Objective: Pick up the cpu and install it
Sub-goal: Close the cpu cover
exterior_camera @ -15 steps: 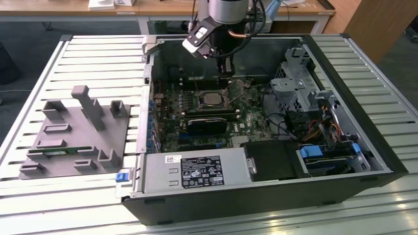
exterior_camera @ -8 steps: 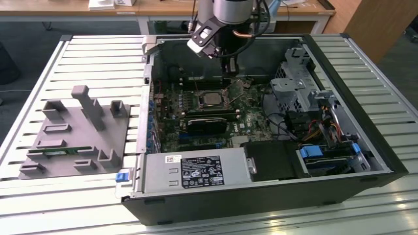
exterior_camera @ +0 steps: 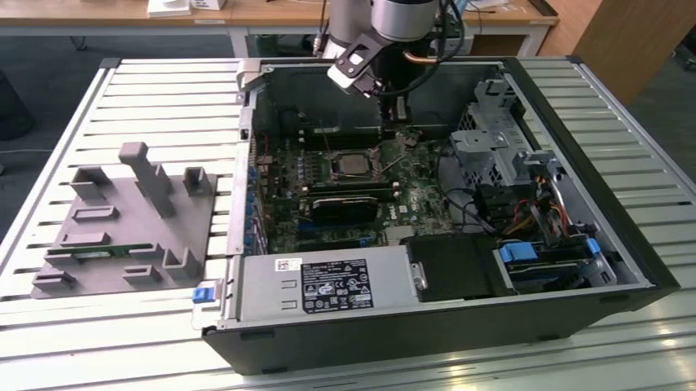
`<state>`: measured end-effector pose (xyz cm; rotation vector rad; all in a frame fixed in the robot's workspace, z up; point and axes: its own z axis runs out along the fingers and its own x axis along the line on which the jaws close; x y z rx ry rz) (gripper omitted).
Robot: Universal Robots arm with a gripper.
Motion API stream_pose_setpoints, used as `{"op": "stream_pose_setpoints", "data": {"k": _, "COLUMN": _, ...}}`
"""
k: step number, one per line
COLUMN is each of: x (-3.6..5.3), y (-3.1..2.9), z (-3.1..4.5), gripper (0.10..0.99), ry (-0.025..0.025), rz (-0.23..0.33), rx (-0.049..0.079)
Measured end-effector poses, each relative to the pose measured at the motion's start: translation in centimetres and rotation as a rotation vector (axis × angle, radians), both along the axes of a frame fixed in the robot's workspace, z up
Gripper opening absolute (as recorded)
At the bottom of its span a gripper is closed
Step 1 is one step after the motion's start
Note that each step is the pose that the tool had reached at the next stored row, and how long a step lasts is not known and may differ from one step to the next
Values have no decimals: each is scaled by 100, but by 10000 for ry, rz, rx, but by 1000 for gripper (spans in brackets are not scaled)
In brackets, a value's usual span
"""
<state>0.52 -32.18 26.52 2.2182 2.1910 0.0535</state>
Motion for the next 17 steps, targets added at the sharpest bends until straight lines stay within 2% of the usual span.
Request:
{"op": "stream_pose_setpoints", "data": {"k": 4, "x": 93, "y": 10, "z": -15, "gripper": 106, "ry": 13, "rz": 6, "rx": 22}}
{"op": "stream_pose_setpoints", "data": {"k": 17, "x": 292, "y": 59, "z": -40, "gripper": 106, "ry": 14, "rz": 75, "rx": -33}}
